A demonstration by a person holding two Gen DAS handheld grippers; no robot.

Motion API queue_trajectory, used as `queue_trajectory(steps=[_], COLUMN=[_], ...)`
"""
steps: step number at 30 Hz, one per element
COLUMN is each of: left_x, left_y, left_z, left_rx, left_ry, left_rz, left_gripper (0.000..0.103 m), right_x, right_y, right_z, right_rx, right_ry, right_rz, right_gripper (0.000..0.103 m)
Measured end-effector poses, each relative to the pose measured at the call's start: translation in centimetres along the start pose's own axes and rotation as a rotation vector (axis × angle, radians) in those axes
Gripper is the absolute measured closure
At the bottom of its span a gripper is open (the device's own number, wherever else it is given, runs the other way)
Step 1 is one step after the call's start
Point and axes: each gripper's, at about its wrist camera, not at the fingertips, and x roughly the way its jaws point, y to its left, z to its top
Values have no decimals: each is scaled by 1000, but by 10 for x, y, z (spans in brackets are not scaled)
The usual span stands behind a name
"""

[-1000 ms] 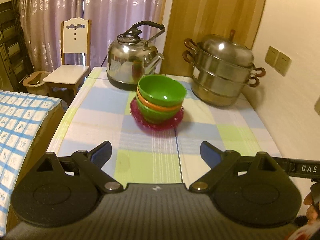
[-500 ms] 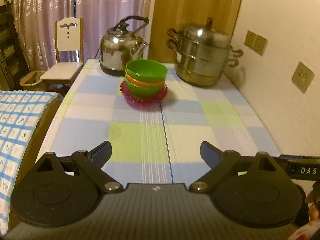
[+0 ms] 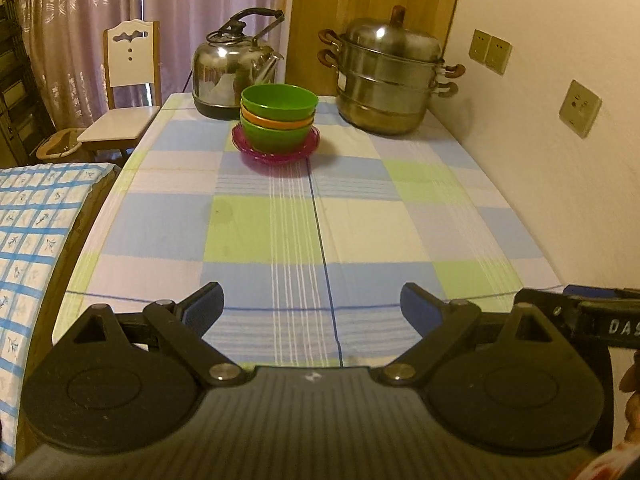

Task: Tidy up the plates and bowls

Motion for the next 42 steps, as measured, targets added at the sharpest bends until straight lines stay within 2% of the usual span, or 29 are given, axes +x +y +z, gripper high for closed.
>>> queue_trajectory(steps=[8, 16, 24, 42], left_x=[-4, -3, 2, 9], left_y=[4, 7, 2, 2], left_z=[-16, -22, -29, -32], left_rx=[-26, -50, -29, -32], left_ry=[17, 17, 16, 33], left_rz=[-3, 5, 31, 27], left_gripper=[9, 9, 9, 8], right_x=[-4, -8, -5, 0], right_y=[3, 4, 4, 2], right_z=[-23, -21, -23, -27], right_rx=[-17, 1, 3, 8], right_ry=[21, -4, 1, 10], right_rz=[-35, -31, -32, -37], right_gripper=[16, 16, 16, 16])
